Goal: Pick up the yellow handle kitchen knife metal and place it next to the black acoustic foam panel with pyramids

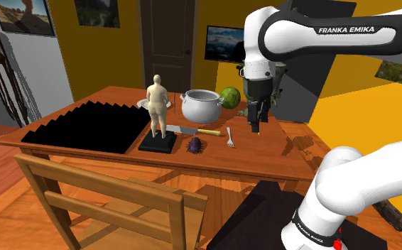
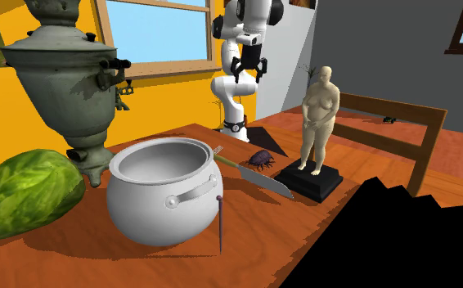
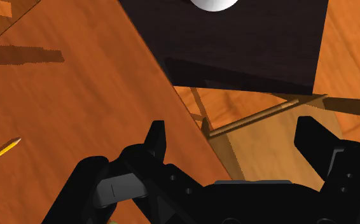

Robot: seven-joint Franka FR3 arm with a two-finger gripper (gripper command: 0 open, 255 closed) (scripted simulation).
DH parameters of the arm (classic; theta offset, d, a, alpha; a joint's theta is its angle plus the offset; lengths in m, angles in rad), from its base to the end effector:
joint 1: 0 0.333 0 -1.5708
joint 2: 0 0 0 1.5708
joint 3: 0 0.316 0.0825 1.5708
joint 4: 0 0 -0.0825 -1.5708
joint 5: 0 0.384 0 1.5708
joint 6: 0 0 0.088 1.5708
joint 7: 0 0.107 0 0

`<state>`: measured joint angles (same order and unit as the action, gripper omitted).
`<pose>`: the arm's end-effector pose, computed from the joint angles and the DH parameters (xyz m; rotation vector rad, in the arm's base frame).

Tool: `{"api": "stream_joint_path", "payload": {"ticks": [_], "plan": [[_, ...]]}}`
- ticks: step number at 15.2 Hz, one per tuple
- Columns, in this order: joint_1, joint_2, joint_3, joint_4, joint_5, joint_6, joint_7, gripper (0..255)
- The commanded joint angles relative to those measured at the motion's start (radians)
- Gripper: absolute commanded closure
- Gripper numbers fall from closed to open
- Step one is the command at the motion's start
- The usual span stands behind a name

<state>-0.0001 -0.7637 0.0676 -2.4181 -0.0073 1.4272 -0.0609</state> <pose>0.2917 0.0232 0.5439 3.0649 0.1597 -0.3524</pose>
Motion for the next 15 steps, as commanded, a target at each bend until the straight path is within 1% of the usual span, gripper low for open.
{"api": "stream_joint_path", "payload": {"ticks": [1, 8, 15], "plan": [[0.000, 0.000, 0.000, 0.000, 0.000, 0.000, 0.000, 0], [-0.004, 0.184, -0.081, 0.005, -0.062, 0.235, -0.158, 0], [0.001, 0.413, -0.146, 0.083, -0.081, 0.441, -0.308, 0]]}}
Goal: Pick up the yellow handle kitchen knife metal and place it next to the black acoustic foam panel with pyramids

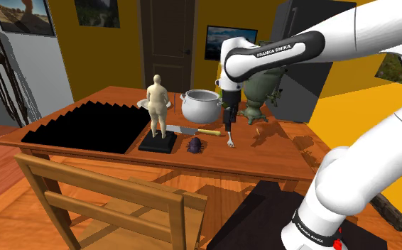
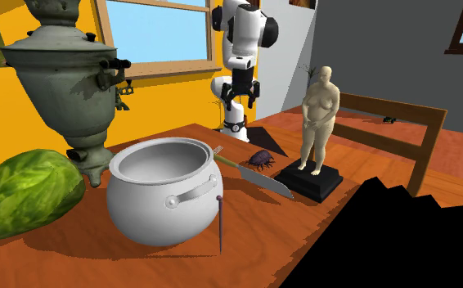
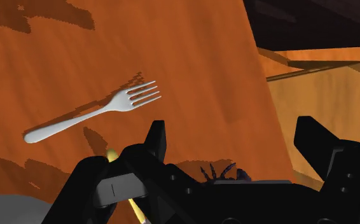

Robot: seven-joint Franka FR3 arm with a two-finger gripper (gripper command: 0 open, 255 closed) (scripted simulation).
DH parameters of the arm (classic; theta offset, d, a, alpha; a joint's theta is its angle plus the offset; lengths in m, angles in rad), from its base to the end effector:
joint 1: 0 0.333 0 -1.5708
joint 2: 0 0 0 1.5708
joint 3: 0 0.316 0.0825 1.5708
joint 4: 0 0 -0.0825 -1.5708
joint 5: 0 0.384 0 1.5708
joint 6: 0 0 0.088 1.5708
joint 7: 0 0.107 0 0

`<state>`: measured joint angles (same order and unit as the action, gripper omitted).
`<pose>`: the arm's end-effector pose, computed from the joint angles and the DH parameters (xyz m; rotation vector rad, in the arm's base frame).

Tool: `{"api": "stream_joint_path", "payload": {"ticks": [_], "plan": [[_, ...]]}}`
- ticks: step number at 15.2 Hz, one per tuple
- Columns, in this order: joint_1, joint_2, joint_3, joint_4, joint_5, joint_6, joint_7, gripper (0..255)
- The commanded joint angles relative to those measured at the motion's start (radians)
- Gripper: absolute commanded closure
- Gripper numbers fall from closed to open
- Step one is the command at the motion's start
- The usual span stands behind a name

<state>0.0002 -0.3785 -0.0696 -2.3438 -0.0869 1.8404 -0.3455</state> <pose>0.4188 -0.0375 0.4683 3.0673 0.4809 -0.2086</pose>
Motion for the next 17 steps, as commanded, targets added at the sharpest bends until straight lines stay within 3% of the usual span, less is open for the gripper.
{"api": "stream_joint_path", "payload": {"ticks": [1, 9, 17], "plan": [[0.002, 0.062, -0.016, 0.026, 0.000, 0.054, -0.046, 0], [0.007, 0.347, -0.055, 0.209, 0.045, 0.213, -0.223, 0], [-0.008, 0.636, -0.046, 0.477, 0.123, 0.285, -0.393, 0]]}}
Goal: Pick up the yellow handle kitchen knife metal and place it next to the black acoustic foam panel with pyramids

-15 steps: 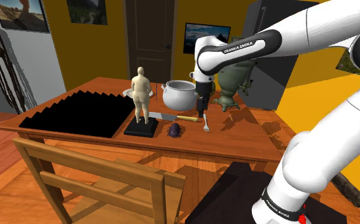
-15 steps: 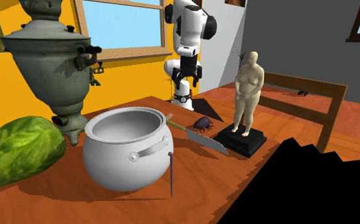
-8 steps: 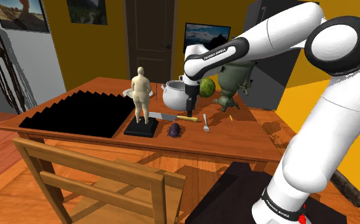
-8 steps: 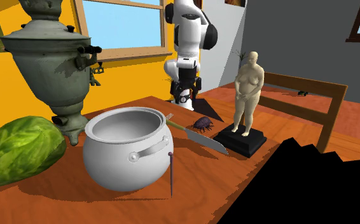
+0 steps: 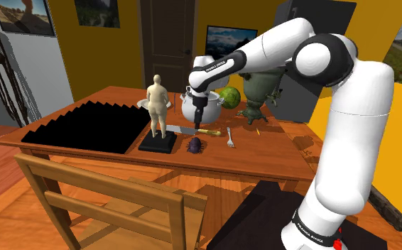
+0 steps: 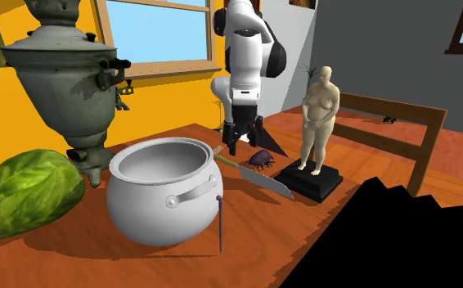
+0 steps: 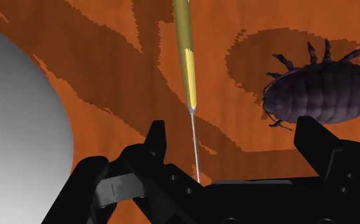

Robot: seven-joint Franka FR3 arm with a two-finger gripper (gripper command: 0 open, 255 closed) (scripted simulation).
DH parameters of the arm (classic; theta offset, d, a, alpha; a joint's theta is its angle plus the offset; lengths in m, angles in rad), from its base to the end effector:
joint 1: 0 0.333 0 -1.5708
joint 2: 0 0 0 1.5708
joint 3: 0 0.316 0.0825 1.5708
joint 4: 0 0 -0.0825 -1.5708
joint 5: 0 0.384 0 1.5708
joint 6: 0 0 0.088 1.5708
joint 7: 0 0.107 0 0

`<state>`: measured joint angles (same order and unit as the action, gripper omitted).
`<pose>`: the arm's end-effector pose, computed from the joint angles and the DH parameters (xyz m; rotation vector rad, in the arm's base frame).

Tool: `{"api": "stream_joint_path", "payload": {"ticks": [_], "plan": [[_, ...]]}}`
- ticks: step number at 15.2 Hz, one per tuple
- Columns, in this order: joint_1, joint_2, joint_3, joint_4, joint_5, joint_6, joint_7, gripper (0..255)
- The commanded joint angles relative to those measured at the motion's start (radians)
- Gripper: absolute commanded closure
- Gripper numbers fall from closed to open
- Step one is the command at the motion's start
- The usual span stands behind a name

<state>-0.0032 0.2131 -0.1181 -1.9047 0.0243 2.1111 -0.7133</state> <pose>0.6016 -0.0692 0.3884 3.0079 0.9009 -0.0099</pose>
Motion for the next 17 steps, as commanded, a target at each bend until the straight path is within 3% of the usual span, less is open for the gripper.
{"api": "stream_joint_path", "payload": {"ticks": [1, 3, 10, 17], "plan": [[-0.008, 0.081, 0.006, 0.078, 0.020, 0.017, -0.044, 0], [-0.014, 0.132, 0.014, 0.134, 0.032, 0.018, -0.068, 0], [-0.016, 0.180, 0.017, 0.098, 0.039, 0.102, -0.073, 0], [-0.016, 0.180, 0.017, 0.098, 0.039, 0.102, -0.073, 0]]}}
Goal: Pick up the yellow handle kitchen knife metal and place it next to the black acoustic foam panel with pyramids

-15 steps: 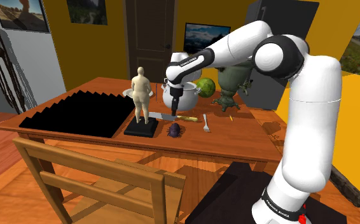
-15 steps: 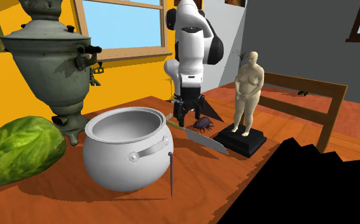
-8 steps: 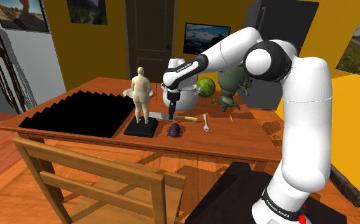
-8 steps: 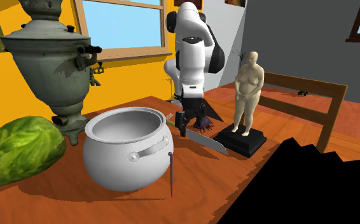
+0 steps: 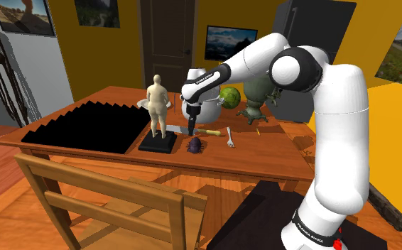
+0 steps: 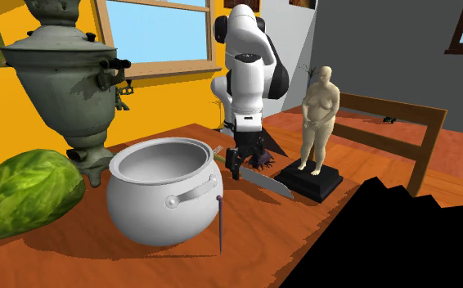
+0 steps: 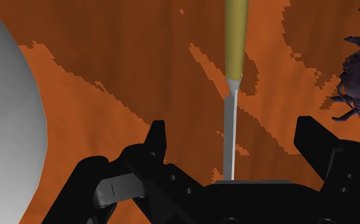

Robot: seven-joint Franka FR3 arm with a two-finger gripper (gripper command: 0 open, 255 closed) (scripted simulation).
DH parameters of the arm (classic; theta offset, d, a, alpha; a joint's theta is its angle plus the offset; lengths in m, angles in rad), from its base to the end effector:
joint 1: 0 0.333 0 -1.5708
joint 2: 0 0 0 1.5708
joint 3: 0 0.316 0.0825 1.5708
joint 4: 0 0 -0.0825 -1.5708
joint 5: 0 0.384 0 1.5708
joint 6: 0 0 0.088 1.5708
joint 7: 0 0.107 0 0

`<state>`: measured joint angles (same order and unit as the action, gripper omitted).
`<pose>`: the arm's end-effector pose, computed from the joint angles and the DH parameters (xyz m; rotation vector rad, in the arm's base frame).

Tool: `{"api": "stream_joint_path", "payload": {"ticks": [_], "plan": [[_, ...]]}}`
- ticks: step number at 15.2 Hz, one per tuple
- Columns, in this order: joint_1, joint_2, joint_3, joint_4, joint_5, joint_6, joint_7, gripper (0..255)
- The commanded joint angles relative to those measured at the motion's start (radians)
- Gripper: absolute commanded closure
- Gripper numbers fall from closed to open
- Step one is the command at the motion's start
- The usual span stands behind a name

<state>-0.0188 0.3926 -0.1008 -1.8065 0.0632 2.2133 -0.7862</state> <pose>0.6420 -0.0702 0.3298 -2.9797 -0.9826 -0.0321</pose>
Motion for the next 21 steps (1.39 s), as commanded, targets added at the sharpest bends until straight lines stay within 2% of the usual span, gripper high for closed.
{"api": "stream_joint_path", "payload": {"ticks": [1, 2, 11, 21], "plan": [[0.000, 0.000, 0.000, 0.000, 0.000, 0.000, 0.000, 0], [0.000, 0.000, 0.000, 0.000, 0.000, 0.000, 0.000, 255], [0.000, 0.000, 0.000, 0.000, 0.000, 0.000, 0.000, 255], [0.002, -0.059, -0.004, 0.055, -0.009, -0.113, 0.007, 255]]}}
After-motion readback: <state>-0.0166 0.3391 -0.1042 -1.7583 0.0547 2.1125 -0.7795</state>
